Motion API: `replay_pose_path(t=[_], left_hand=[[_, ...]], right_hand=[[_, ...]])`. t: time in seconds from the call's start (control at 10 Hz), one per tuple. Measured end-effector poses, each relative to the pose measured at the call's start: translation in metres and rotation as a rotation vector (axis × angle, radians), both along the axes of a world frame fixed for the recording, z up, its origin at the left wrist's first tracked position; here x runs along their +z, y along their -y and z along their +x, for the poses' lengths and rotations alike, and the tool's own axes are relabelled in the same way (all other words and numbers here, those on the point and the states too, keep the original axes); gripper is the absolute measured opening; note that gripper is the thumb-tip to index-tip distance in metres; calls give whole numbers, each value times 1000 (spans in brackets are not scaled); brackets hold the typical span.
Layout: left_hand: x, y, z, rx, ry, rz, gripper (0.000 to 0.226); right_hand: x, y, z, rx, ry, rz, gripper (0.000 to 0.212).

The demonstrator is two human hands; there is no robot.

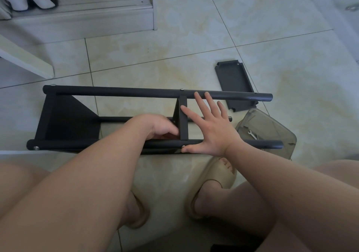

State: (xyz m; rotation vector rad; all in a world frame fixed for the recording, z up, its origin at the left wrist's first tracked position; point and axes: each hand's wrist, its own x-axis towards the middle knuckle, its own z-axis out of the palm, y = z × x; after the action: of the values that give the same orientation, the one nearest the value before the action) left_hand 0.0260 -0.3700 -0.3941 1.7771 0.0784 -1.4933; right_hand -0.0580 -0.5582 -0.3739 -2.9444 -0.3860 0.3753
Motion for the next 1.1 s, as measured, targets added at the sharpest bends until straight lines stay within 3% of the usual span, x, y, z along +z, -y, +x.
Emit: replay_pose_path(t=[0.3, 0.5, 0.8, 0.9, 1.1], left_hand=[[4, -4, 1, -11, -81, 1, 29], [1, 1, 0, -33, 24, 22, 7], [5, -3, 0, -24, -67, 14, 27], [5, 0, -1, -14, -3, 24, 15], [2, 0, -1, -20, 26, 23, 24]], right_hand=[[0, 0, 0, 2, 0, -1, 114], [-3, 1, 0, 1, 13, 6, 114], [-1, -1, 0, -3, 12, 5, 113], [0, -1, -1, -5, 7, 8, 114], [-1, 0, 0, -2, 2, 2, 113]])
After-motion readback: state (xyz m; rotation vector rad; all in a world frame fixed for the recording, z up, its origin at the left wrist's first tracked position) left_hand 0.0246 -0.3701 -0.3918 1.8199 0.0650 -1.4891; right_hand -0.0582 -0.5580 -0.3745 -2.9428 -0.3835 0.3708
